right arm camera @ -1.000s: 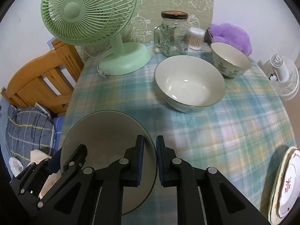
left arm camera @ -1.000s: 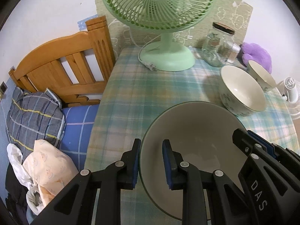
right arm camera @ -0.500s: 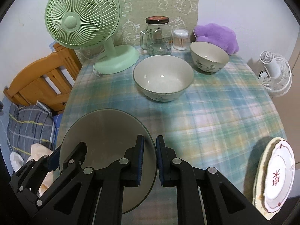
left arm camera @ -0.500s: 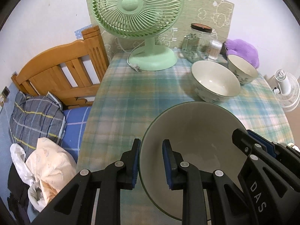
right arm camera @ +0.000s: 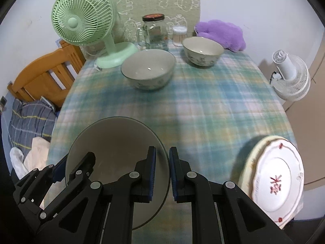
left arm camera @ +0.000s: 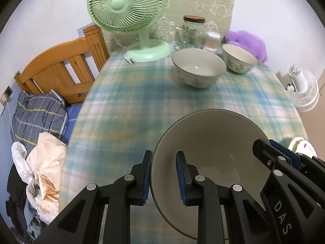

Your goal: Organize plates and bowls

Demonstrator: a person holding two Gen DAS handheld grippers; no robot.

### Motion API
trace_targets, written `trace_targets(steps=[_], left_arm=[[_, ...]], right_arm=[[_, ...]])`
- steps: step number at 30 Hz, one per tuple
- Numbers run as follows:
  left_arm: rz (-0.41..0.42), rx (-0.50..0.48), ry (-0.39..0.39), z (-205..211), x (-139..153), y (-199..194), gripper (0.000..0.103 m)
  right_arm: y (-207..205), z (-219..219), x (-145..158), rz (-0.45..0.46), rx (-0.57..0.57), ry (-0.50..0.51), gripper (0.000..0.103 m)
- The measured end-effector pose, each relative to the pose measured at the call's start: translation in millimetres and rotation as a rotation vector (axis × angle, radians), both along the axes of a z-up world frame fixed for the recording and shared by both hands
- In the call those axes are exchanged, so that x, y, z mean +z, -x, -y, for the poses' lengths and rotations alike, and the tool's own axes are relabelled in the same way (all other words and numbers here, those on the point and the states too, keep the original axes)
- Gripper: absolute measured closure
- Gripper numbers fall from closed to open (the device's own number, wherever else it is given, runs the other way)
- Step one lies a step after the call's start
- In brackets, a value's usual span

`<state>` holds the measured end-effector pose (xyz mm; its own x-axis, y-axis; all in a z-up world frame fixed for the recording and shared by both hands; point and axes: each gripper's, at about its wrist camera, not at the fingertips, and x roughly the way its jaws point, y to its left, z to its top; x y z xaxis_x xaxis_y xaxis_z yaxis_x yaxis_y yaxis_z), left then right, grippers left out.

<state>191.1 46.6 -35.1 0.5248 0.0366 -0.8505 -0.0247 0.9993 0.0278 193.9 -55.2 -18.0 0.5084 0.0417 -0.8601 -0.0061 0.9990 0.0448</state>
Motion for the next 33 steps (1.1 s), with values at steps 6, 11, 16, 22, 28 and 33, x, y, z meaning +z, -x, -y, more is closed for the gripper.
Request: trace_targets(steps=[6,11,16,22,28,33], left_arm=[[-0.022,-0.027,0.012,24.1,-8.9,18.4,0.082],[-0.043,-0.043,0.023,44.5,-17.9,27.6,0.082],[-0.058,-0.048,0.027,56.0,-24.4,32.4,0.082],[-0.089,-0.055,0.013,65.6,-35.4,38.5,0.082],[-0.089,-0.057,-0.012,69.3,-36.7,39.4,0.082],[-0.095,-0.063,-0.008,69.3,-37.1,37.7,0.077]], right_arm=[[22.4,26.2,-6.9,-0.021,-0.003,0.018,0.086],[34.0,45.5,-14.9,-0.037,-0.015,0.027,0.086],[39.7,61.2,-22.4,-0.052,-0.023,0.032,0.086],[43.3,69.4,-32.4,-0.078,-0.022,0.044,0.086],[44.6,73.7,-37.8,-0.087,-0.024,0.037,0.086],[43.3,74.9,-38.6,-0.094,-0.03,0.033,0.086]])
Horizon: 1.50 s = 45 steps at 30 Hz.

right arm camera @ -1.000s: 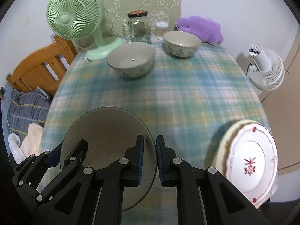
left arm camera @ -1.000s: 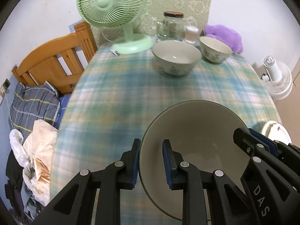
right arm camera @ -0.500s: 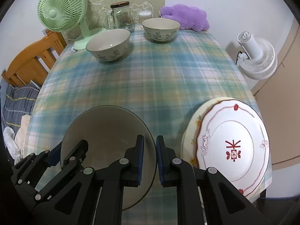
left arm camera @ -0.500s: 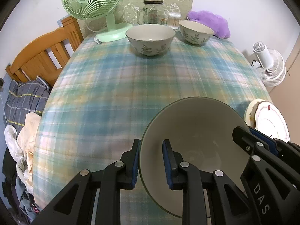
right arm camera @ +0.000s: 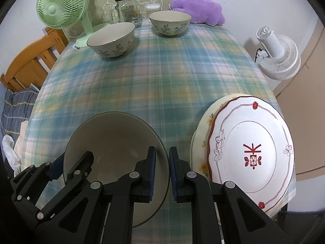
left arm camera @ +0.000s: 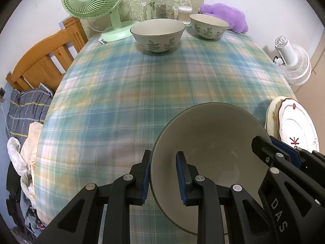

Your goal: Organize plates and bowls

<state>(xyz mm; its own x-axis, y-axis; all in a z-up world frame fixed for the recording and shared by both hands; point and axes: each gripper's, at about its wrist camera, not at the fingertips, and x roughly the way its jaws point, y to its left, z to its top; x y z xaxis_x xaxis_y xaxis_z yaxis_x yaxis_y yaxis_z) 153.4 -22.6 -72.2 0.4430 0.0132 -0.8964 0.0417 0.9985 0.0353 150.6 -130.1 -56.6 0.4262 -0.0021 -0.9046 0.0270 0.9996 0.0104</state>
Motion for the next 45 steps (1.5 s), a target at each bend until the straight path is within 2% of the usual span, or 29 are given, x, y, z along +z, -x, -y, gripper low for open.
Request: trace_targets(steps=[2,5,7,8,10,11,12,13,21,25,34,39,45], left_arm=[[-0.032,-0.01,0.02,-0.4,-0.9,-1.4,0.069],[-0.034,-0.02,0.027,-1.1,0.3,1.2,0.058],[-0.035,-0.033,0.027,-0.4,0.4,2.8,0.038],[-0.035,-0.04,0.03,-0.5,1.0,3.2,0.035],[-0.033,-0.048,0.033,-1.0,3.4,3.8,0.024],[-0.026,-0.046,0.035,-2.0,5.2,4.3,0.021],[-0.019,-0.045,0.038,-2.9,7.1,4.4,0.018],[-0.008,-0.044,0.041,-4.9,10.6,4.6,0.016],[0.045,-0.044,0.075,-14.1,34.2,-2.5,0.013],[0.092,-0.075,0.095,-15.6,52.7,-17.1,0.013],[0.174,-0.048,0.111,-24.3,86.9,-53.9,0.013],[0.194,-0.033,0.095,-27.9,94.1,-81.4,0.013],[0.196,-0.002,0.094,-40.0,91.6,-112.9,0.014]], right_arm=[[-0.8,0.3,0.1,0.004,-0.004,-0.007,0.086],[-0.7,2.7,-0.7,0.005,-0.006,-0.019,0.086],[-1.1,3.6,-2.7,-0.011,0.0,-0.008,0.086],[-1.5,3.4,-2.9,-0.015,0.005,-0.005,0.085],[-2.6,2.2,-2.7,-0.028,0.027,-0.017,0.072],[-1.8,1.6,-1.2,-0.022,0.028,-0.021,0.052],[-0.5,0.9,1.6,-0.008,0.024,-0.02,0.037],[0.6,0.2,4.2,0.005,0.023,-0.019,0.035],[-5.3,-10.2,29.3,0.063,0.041,-0.009,0.033],[-16.2,-12.6,46.7,0.106,0.047,-0.04,0.033],[-54.8,-26.0,85.4,0.199,0.078,-0.056,0.032],[-81.9,-32.4,93.2,0.217,0.077,-0.05,0.022],[-119.0,-43.6,92.4,0.218,0.111,-0.051,0.019]])
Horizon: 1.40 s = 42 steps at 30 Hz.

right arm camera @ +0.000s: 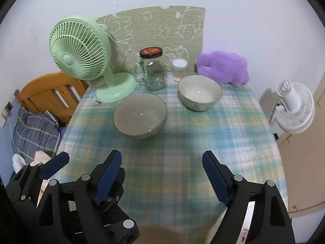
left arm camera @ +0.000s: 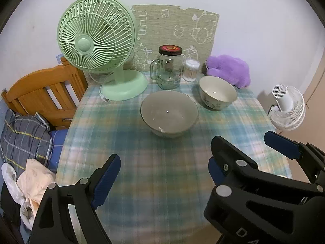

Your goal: Organize plates and bowls

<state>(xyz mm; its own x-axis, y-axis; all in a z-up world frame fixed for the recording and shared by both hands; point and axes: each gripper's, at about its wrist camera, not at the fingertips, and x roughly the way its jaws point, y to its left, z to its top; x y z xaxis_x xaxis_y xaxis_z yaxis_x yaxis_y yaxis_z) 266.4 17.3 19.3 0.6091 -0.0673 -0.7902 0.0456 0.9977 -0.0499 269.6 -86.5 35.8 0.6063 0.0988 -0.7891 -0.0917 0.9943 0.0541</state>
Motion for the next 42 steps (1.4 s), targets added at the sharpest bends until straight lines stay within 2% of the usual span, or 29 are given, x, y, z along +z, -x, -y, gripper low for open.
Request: trace_targets(steps=[6,9,12,14,21,24,25,26,27,29,31,33,35,42], left_arm=[[0.029,0.011,-0.026,-7.4,-0.8,-29.8,0.018],[0.043,0.025,-0.025,-12.1,-4.1,-47.9,0.025],[0.065,0.054,-0.031,-17.0,-10.6,-65.2,0.037],[0.073,0.071,-0.046,-18.7,-16.7,-77.7,0.037],[0.034,0.075,-0.052,-19.2,-47.5,-116.6,0.043],[0.02,0.084,-0.062,-18.1,-58.6,-128.4,0.044],[0.013,0.083,-0.062,-17.6,-63.1,-132.5,0.048],[0.002,0.076,-0.058,-17.0,-67.2,-135.3,0.051],[-0.009,0.071,-0.053,-16.4,-70.8,-138.0,0.057],[-0.022,0.074,-0.054,-16.5,-78.1,-142.4,0.062],[-0.033,0.08,-0.069,-15.6,-83.8,-146.5,0.073],[-0.049,0.083,-0.061,-16.0,-88.4,-150.0,0.081],[-0.058,0.089,-0.065,-15.6,-91.5,-153.8,0.085],[-0.047,0.075,-0.115,-11.7,-92.0,-159.3,0.088]], right_arm=[[-31.6,-9.9,-4.3,0.026,0.002,-0.008,0.019],[-48.4,-12.5,-6.1,0.038,-0.013,-0.013,0.019],[-64.8,-15.1,-11.4,0.055,-0.025,-0.014,0.019],[-76.5,-16.5,-17.7,0.068,-0.032,-0.014,0.019],[-117.2,-17.2,-47.7,0.064,-0.057,0.007,0.019],[-135.3,-17.7,-60.9,0.025,-0.041,0.02,0.019],[-140.0,-16.8,-65.4,0.013,-0.043,0.016,0.019],[-142.9,-16.2,-68.7,0.008,-0.046,0.014,0.021],[-146.7,-15.8,-72.5,0.004,-0.044,0.011,0.03],[-153.9,-16.1,-79.6,-0.014,-0.033,0.013,0.04],[-158.3,-17.7,-85.6,-0.032,-0.032,0.021,0.051],[-162.3,-17.5,-91.0,-0.039,-0.04,0.022,0.067],[-165.6,-17.8,-94.0,-0.043,-0.04,0.022,0.076],[-172.9,-16.9,-98.1,-0.043,-0.052,0.03,0.082]])
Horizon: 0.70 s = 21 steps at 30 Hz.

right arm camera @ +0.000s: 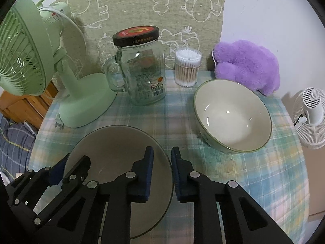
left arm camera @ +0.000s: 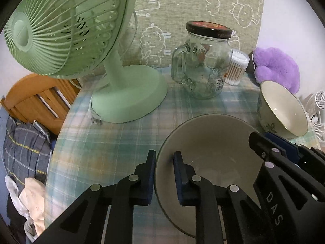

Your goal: Organize plates and bowls

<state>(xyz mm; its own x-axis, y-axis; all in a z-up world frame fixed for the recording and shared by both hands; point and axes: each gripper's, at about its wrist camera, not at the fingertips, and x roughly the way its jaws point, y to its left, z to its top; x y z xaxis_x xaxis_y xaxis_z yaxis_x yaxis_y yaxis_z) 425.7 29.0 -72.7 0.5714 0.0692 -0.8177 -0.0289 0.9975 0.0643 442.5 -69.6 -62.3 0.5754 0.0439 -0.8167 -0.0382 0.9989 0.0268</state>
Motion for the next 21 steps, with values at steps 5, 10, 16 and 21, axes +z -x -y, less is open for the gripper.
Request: trace_targets(steps=[5,10,16,21], left_arm=[[-0.002,-0.007,0.001,-1.7,-1.6,-3.2,0.086],[-0.007,-0.002,0.009,-3.5,-3.0,-3.0,0.086],[-0.022,-0.016,0.025,-4.4,-0.5,3.9,0.087],[-0.017,-0.025,0.023,-1.6,9.9,15.1,0.087]], right_arm=[[-6.7,1.6,-6.6,-0.027,0.001,-0.017,0.082],[-6.6,-1.0,-5.8,-0.022,0.006,-0.004,0.082],[1.6,-0.8,-1.5,-0.022,-0.002,0.009,0.082],[14.0,1.3,9.0,-0.02,-0.013,0.011,0.082]])
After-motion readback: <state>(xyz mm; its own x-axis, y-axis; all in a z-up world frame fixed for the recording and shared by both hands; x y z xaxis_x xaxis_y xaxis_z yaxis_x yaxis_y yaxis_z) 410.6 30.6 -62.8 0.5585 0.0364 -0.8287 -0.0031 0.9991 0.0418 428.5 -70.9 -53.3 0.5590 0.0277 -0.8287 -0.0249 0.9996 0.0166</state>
